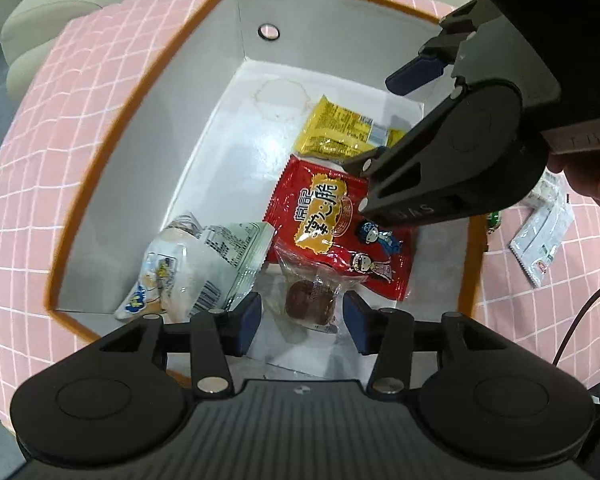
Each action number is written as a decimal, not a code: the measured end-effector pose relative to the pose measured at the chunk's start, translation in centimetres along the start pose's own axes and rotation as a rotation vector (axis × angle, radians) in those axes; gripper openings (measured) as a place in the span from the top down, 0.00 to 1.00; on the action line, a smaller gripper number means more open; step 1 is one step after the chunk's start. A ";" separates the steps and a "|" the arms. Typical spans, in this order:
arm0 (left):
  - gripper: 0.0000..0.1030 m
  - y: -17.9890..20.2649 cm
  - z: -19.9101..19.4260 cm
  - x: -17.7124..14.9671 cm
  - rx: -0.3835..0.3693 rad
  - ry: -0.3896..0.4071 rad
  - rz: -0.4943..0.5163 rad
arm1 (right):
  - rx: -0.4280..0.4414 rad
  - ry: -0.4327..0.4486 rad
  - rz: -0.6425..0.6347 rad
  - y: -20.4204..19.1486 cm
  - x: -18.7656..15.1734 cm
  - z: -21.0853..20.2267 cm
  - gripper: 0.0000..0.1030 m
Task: Organize snacks
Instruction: 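Carry both packets into the orange box and open both grippers, then withdraw both tools from the box toward the remaining snacks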
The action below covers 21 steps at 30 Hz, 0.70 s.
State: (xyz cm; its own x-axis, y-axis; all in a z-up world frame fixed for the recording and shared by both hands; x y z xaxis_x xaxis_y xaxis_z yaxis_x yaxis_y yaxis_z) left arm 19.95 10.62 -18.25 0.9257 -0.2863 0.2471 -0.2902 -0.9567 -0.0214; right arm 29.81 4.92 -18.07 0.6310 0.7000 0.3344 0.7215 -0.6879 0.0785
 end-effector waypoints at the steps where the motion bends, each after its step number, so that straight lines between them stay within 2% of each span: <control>1: 0.45 0.0 -0.4 0.0 0.005 0.007 0.002 | 0.003 0.005 -0.002 -0.1 0.0 -0.3 0.34; 10: 0.43 1.0 -5.4 -0.5 0.060 0.103 0.012 | 0.033 0.114 0.010 -0.9 -0.5 -5.8 0.33; 16: 0.43 2.3 -9.1 -0.9 0.122 0.223 0.001 | 0.053 0.240 0.142 -0.4 -2.5 -10.5 0.33; 21: 0.43 3.9 -11.7 -1.5 0.152 0.339 -0.023 | 0.008 0.367 0.255 0.2 -5.6 -14.3 0.32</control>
State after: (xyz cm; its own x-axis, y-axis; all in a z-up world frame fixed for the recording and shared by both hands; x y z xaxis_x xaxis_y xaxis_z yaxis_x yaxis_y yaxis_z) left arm 14.60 7.94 -7.38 0.7912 -0.2552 0.5558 -0.2070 -0.9669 -0.1492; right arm 22.40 -1.90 -6.46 0.6475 0.3927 0.6531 0.5587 -0.8275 -0.0563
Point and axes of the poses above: each gripper's, at about its wrist camera, not at the fingertips, and z roughly the way its jaws point, y to its right, x to its top, the point moved 8 cm from there along z, roughly the way its jaws point, and after that the axes turned 13 degrees about z, right-handed, at the moved point
